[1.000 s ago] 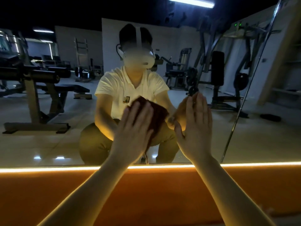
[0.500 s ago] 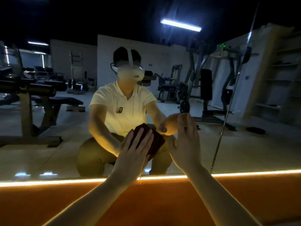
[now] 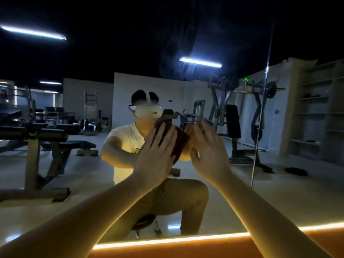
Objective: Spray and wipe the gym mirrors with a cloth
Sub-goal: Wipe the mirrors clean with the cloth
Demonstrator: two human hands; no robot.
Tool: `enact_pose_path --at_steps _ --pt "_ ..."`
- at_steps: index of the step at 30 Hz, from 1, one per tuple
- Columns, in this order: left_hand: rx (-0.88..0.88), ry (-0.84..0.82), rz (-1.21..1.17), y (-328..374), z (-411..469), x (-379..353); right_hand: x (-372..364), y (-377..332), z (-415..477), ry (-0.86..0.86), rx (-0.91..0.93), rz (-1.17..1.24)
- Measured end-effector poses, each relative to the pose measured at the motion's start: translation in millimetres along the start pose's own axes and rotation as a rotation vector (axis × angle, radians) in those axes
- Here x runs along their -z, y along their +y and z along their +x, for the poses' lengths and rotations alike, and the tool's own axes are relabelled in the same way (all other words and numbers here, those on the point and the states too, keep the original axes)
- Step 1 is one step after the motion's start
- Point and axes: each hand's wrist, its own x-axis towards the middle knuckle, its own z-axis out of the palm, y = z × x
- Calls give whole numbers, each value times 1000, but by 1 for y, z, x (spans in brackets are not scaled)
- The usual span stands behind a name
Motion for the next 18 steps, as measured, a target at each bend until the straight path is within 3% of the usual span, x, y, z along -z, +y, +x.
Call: enact_pose_path --at_steps 4,10,14,18 --pt "-177 -5 129 -28 17 8 11 18 37 47 -7 -65" --pt "26 129 120 -71 129 50 25 38 96 129 16 -159" --pt "186 216 47 -59 162 51 34 49 141 243 6 -195" --pt "42 186 87 -50 144 38 30 60 174 292 -7 -204"
